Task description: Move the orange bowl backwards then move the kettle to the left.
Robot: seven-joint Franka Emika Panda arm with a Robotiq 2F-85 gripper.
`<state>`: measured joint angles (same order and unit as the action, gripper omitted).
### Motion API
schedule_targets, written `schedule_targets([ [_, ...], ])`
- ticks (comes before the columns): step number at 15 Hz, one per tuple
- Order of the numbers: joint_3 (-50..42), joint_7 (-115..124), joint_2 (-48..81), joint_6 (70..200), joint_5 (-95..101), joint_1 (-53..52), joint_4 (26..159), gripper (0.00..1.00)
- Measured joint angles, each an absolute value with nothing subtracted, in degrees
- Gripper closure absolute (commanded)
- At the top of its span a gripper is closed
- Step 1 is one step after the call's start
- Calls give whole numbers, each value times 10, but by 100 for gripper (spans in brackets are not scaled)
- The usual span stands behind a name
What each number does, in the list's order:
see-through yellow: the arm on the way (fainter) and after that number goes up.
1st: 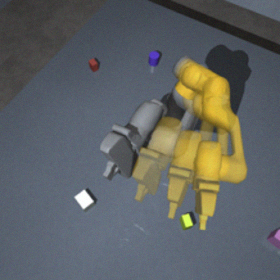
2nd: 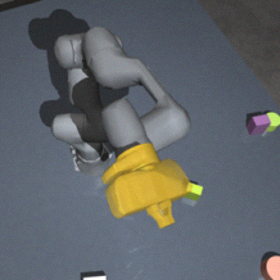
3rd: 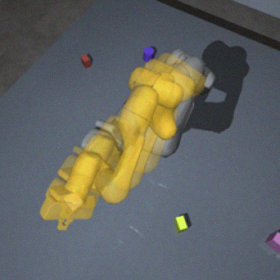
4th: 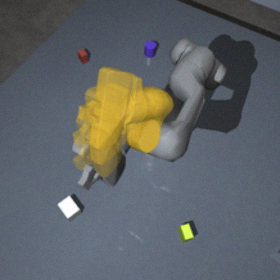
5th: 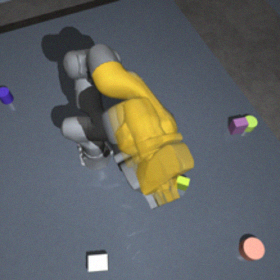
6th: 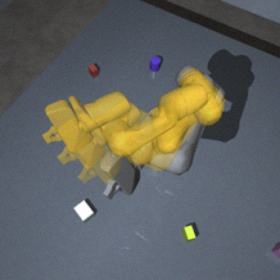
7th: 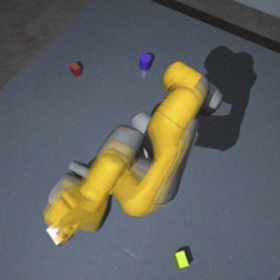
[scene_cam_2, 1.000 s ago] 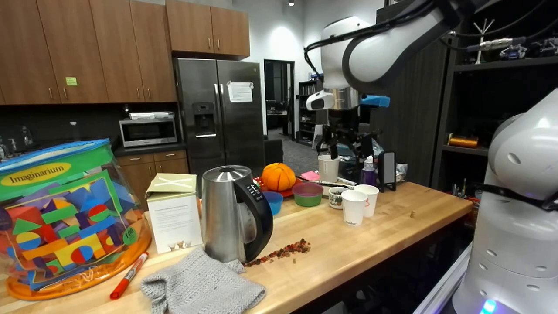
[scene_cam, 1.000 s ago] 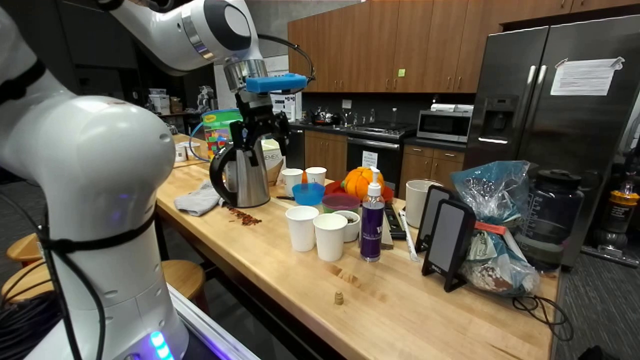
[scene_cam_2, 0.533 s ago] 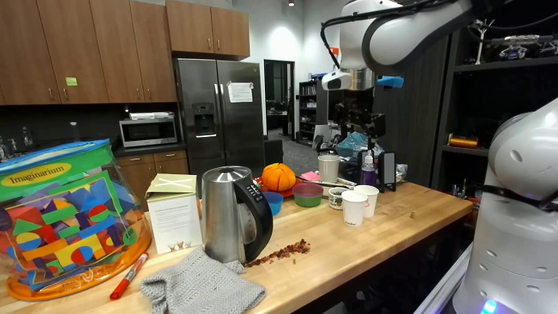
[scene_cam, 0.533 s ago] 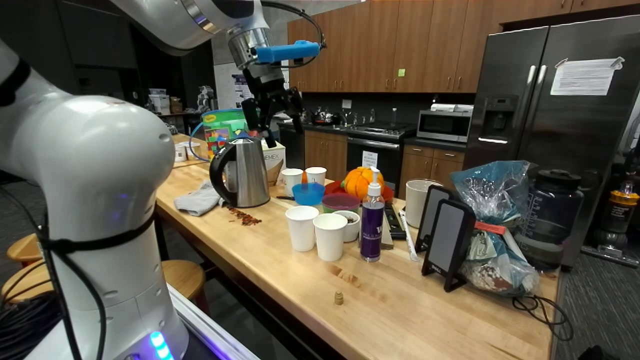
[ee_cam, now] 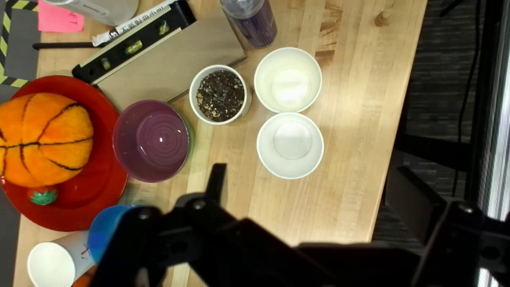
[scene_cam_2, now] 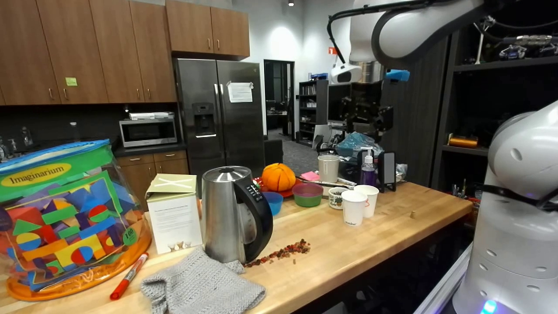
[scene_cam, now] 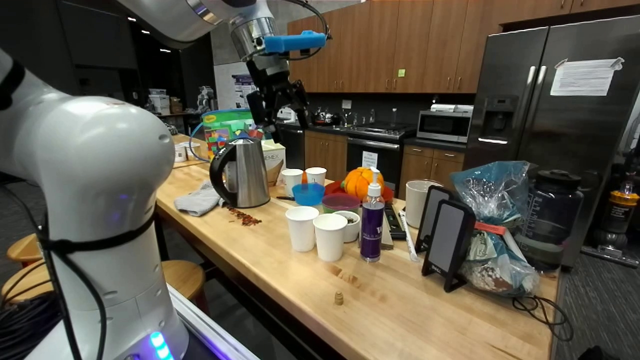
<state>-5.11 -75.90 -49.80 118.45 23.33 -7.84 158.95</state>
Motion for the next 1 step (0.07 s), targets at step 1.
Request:
schedule_targets([
  [1, -51, -759, -498, 1185, 233, -78, 1589, 0],
])
